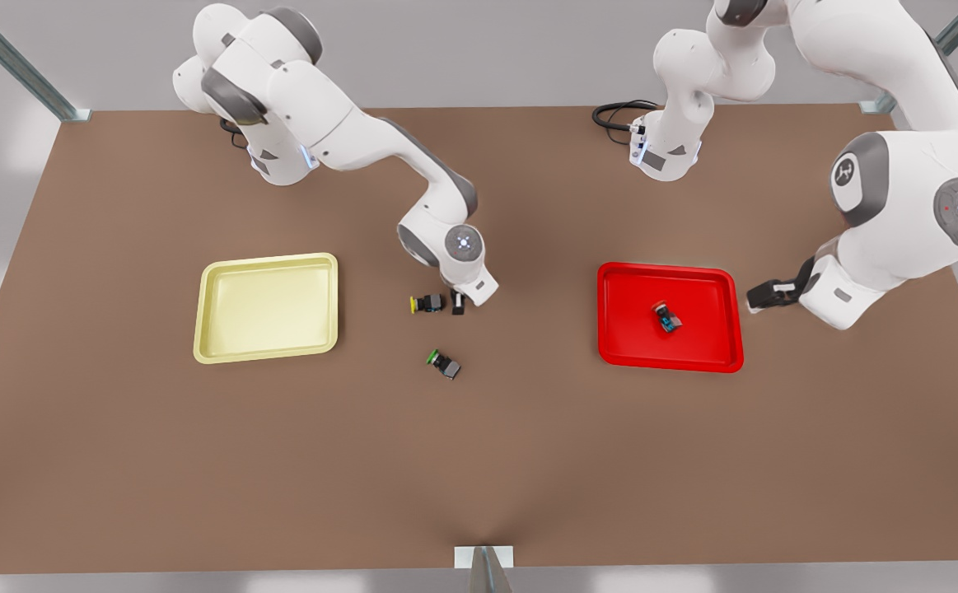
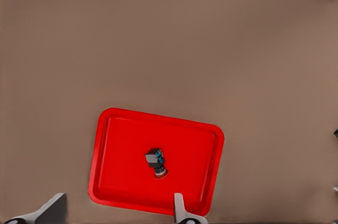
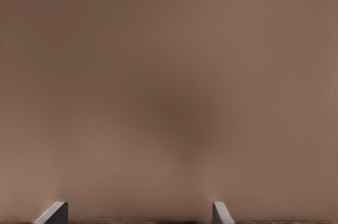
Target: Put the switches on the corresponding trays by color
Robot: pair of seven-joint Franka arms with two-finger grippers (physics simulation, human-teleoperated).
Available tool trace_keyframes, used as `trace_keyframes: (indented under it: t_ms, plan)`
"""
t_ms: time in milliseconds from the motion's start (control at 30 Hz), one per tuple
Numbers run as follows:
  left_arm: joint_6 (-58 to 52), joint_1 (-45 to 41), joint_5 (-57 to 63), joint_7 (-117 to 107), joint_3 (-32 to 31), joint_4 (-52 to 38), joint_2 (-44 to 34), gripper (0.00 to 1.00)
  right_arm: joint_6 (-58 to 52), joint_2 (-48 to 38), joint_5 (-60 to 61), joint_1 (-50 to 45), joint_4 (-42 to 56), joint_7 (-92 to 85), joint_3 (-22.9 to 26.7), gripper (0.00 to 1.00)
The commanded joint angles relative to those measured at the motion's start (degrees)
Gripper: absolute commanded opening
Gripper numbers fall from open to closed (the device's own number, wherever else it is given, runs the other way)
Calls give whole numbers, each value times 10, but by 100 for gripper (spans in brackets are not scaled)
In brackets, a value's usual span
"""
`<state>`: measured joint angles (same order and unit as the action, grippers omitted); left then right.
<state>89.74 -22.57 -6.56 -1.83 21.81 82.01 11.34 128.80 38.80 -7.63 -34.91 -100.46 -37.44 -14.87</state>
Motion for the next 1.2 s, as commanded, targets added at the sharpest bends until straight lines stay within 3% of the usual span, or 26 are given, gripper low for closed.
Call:
trace_keyframes:
  t_ms: [0, 33, 100, 833, 900, 933, 1000, 1033, 1167]
  plan:
    - [0, 23, 27, 5, -31, -2, -8, 100, 1, 0, -7, 1, 0, 0, 0, 100]
    - [1, 87, 75, 4, -121, -5, -24, 100, 5, 3, -21, 7, 0, 0, 0, 100]
    - [1, 157, 98, 4, -215, -5, -33, 100, 15, 2, -22, 13, -17, 0, 0, 100]
    - [-11, 151, 102, -18, -219, -1, -39, 100, 42, -26, -48, 30, -88, -26, -1, 100]
    - [-12, 151, 102, -18, -219, 1, -42, 100, 43, -26, -48, 30, -89, -26, -1, 94]
    - [-12, 151, 102, -18, -219, 0, -43, 100, 43, -27, -48, 30, -90, -26, -1, 84]
    - [-17, 151, 102, -18, -219, 0, -43, 100, 30, -36, -48, 30, -96, -23, -1, 84]
    - [-17, 151, 102, -18, -219, 0, -43, 100, 30, -38, -48, 31, -98, -24, -1, 77]
    - [-17, 151, 102, -18, -219, 0, -46, 100, 32, -40, -48, 34, -99, -25, -1, 65]
